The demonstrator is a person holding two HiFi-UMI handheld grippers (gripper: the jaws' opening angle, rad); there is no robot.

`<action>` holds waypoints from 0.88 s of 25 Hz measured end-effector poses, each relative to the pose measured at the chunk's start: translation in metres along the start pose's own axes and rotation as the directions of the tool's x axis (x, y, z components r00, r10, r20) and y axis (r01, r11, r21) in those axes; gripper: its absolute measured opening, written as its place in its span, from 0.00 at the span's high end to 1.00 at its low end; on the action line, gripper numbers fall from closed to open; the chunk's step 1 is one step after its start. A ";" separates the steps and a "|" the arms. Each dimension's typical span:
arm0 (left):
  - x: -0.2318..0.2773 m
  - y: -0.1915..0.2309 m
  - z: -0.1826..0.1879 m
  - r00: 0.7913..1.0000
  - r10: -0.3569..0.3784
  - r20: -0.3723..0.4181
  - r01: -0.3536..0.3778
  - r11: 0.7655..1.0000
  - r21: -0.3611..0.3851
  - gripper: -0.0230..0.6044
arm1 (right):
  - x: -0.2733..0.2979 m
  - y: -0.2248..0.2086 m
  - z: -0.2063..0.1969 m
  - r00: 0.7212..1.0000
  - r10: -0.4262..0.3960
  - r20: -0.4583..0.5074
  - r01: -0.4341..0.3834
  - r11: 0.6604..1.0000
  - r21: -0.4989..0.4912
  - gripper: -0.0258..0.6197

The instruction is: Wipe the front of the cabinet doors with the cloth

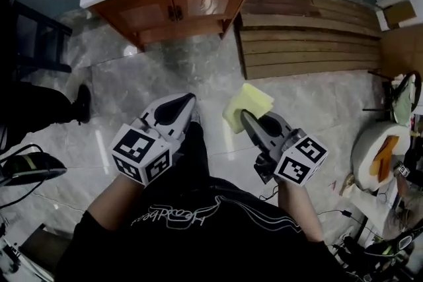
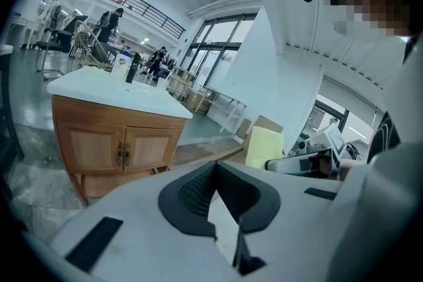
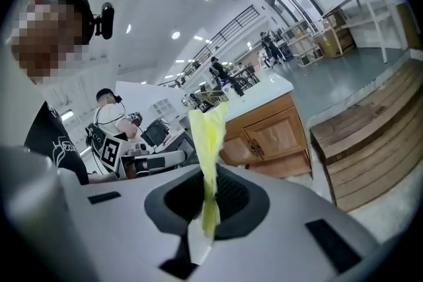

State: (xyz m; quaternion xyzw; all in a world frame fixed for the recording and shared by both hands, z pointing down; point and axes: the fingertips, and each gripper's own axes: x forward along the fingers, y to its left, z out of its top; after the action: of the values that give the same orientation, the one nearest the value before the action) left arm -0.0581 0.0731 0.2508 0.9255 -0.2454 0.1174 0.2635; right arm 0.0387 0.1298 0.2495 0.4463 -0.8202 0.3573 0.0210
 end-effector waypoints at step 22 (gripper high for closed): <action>0.109 0.240 -0.008 0.978 0.189 0.087 -0.175 0.974 -0.148 0.95 | 0.253 -0.140 0.052 0.991 0.058 -0.118 -0.069 0.993 -0.096 0.90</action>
State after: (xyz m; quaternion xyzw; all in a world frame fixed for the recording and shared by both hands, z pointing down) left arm -0.0899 -0.1429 0.3982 0.8833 -0.3496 0.0769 0.3029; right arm 0.0060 -0.1314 0.3796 0.3969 -0.8482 0.3416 0.0792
